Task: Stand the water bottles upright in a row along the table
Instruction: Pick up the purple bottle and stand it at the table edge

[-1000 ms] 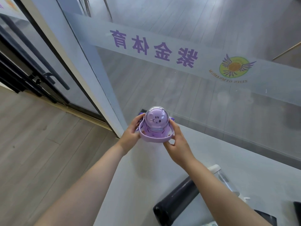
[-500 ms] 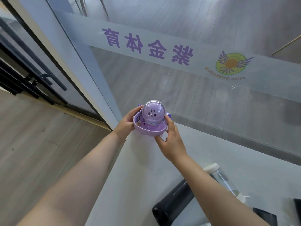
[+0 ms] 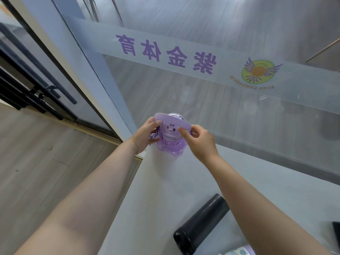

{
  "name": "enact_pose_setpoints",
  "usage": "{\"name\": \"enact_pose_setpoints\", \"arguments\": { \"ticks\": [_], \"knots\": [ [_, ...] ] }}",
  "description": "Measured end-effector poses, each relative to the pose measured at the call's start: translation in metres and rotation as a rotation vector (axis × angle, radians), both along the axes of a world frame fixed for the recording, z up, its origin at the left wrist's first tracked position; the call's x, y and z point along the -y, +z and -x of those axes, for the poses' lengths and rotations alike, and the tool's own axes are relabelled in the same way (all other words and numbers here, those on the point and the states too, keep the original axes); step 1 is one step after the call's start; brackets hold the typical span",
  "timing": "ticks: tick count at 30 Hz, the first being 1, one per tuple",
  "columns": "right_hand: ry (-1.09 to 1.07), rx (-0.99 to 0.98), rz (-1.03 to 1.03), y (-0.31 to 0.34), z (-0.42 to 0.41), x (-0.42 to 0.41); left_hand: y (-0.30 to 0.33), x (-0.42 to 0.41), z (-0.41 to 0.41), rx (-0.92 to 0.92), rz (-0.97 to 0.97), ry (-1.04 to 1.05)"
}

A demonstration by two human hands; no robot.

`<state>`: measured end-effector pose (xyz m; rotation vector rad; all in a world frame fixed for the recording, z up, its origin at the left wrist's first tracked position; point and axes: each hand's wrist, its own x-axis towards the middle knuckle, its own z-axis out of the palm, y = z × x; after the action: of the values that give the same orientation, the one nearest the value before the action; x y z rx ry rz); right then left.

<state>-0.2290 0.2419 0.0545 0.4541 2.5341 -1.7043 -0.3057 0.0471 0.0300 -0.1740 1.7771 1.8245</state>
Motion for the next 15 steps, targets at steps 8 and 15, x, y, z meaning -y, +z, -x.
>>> {"name": "enact_pose_setpoints", "arguments": {
  "ticks": [8,15],
  "knots": [
    [-0.034,0.104,0.152,-0.008,0.012,-0.005,0.011,-0.011,-0.004,-0.019,0.089,0.066],
    [0.014,0.112,0.112,-0.008,-0.015,-0.014,0.008,-0.007,-0.029,-0.17,0.058,0.086]
  ]
}}
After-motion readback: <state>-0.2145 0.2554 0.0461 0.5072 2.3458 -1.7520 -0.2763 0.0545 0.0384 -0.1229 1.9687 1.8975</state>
